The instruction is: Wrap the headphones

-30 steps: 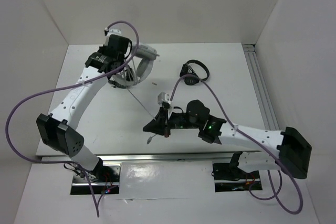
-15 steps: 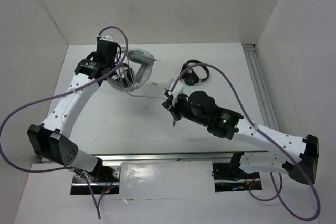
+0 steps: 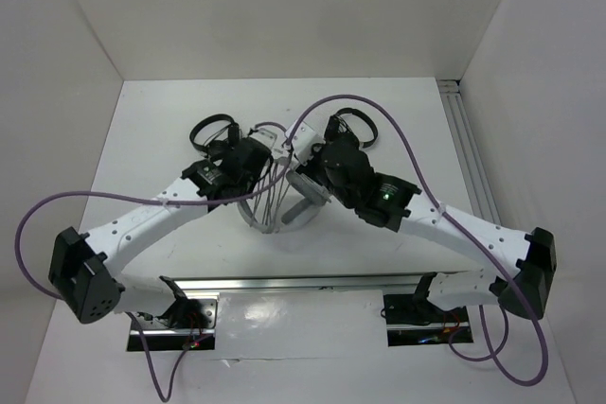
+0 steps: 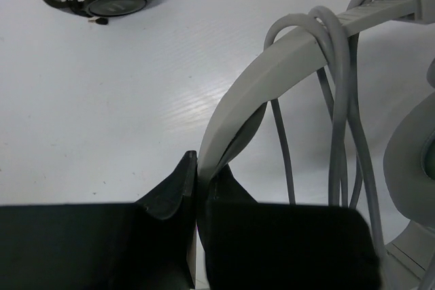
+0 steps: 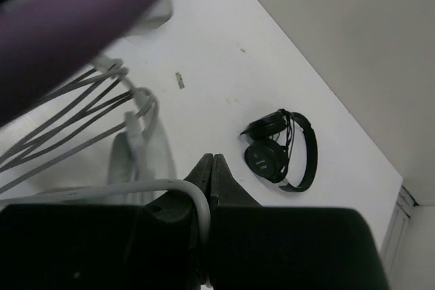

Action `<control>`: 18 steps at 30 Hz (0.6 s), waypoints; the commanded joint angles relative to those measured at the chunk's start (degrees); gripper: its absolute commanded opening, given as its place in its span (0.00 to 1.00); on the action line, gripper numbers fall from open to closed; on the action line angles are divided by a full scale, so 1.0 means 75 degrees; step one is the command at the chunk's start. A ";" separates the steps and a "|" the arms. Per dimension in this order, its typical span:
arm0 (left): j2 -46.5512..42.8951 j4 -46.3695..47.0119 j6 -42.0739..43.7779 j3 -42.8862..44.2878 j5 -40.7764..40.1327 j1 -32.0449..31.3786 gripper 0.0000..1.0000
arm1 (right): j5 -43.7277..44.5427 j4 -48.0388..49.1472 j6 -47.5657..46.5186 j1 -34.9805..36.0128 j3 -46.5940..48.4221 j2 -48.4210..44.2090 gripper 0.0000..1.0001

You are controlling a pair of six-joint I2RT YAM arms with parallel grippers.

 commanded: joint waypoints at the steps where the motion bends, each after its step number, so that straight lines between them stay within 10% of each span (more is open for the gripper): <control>1: -0.0763 0.0145 0.0674 -0.0338 -0.0447 -0.0836 0.00 | 0.0281 0.0823 -0.0582 -0.0535 0.1021 -0.0066 0.00; 8: -0.2099 0.0355 0.1482 -0.1076 -0.1185 -0.2642 0.00 | 0.0035 0.0952 -0.0956 -0.0945 0.1163 0.0098 0.01; 18: -0.3177 0.0846 0.2067 -0.0807 -0.0975 -0.2915 0.00 | -0.2493 -0.0243 -0.0443 -0.1813 0.1667 0.0262 0.11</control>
